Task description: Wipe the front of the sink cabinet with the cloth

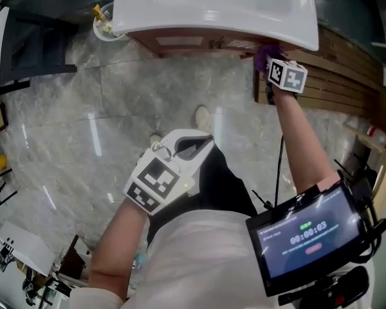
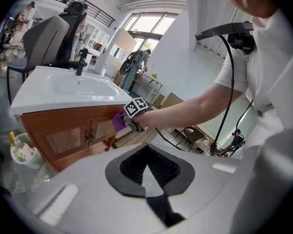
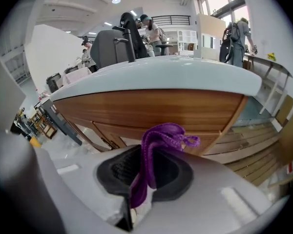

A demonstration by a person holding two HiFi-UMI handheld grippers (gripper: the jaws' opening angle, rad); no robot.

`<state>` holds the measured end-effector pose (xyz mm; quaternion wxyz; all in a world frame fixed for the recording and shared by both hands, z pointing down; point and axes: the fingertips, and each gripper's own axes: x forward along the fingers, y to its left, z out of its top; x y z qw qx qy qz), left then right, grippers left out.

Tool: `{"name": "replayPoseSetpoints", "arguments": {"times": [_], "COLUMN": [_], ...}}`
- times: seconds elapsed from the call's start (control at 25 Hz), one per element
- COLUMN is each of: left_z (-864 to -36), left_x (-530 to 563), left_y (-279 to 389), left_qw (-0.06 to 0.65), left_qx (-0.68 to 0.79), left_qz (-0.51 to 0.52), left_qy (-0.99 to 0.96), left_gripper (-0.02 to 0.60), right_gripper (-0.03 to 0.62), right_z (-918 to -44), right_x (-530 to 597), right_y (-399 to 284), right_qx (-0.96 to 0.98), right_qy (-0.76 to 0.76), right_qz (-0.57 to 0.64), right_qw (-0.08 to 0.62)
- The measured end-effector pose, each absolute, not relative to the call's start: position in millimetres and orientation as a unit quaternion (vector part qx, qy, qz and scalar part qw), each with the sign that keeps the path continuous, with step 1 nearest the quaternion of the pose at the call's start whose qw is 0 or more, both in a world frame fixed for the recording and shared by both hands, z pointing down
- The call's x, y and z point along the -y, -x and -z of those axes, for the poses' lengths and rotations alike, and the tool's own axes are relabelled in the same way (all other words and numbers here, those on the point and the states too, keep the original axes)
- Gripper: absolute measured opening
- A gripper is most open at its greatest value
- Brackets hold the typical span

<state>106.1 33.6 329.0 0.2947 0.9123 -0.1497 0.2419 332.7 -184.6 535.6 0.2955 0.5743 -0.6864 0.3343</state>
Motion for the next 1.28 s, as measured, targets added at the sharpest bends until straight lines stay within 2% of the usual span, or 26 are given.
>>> {"name": "replayPoseSetpoints", "arguments": {"times": [0.64,1.28], "left_z": [-324,-333], "left_x": [-24,-49], "left_y": [-20,38], "left_qw": [0.306,0.32], "left_qx": [0.198,0.234], "left_qz": [-0.236,-0.222], "left_qy": [-0.901,-0.891], "left_gripper": [0.008,0.008], "right_gripper": [0.055,0.055], "right_z": [-534,-536], "right_x": [210,213], "right_y": [-180,-34], "right_qx": [0.738,0.791], "right_qy": [-0.507,-0.433], "right_qz": [-0.319,-0.293], "right_qw": [0.31,0.317]}}
